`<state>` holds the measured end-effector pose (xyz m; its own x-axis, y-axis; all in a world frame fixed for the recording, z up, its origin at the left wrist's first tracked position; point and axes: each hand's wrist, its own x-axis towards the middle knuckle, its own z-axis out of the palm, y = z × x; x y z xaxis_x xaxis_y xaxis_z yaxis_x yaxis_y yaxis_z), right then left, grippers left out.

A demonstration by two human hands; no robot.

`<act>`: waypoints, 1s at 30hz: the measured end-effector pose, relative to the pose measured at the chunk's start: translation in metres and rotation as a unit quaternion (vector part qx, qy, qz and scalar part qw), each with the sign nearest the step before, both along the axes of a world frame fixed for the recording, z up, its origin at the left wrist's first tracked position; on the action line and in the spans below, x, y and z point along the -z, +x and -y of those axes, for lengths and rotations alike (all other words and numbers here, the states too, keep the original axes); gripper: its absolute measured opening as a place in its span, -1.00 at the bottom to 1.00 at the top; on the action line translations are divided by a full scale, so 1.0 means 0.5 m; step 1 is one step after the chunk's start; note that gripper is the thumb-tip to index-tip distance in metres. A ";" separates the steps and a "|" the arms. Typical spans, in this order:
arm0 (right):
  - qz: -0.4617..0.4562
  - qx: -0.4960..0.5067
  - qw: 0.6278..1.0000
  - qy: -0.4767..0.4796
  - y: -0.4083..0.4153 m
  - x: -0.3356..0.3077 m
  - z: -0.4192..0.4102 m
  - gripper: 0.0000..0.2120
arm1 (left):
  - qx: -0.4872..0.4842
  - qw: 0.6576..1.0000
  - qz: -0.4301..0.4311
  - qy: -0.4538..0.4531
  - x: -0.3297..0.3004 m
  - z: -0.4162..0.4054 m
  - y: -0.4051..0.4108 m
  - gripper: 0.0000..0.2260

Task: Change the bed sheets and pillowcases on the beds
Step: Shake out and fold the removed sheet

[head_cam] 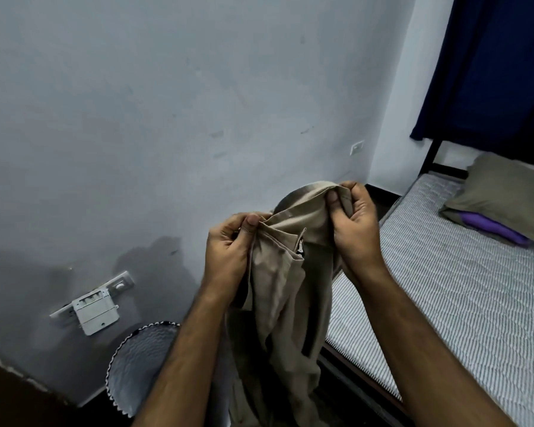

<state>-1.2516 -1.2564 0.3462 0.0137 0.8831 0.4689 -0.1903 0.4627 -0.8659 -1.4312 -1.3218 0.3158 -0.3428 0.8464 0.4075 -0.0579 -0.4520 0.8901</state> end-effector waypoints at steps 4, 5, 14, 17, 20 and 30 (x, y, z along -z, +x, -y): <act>0.054 0.025 0.998 0.007 -0.019 -0.012 0.008 -0.91 | -0.007 0.998 0.059 -0.008 -0.018 0.001 0.021 -0.85; 0.076 0.028 0.997 0.011 -0.021 -0.011 0.011 -0.87 | -0.007 0.997 0.075 -0.008 -0.024 0.001 0.027 -0.83; 0.333 0.229 0.897 0.180 -0.030 0.013 0.050 -0.56 | -0.042 0.977 0.210 -0.017 -0.058 -0.031 0.045 -0.74; 0.224 0.181 0.941 0.175 -0.025 0.026 0.076 -0.94 | -0.045 0.967 0.251 -0.001 -0.063 -0.039 0.044 -0.77; 0.171 0.061 0.979 0.096 -0.019 0.036 0.089 -0.73 | -0.054 0.958 0.281 0.014 -0.061 -0.046 0.037 -0.75; 0.235 0.077 0.953 0.172 -0.031 0.027 0.115 -0.70 | -0.080 0.947 0.309 0.032 -0.044 -0.050 0.047 -0.70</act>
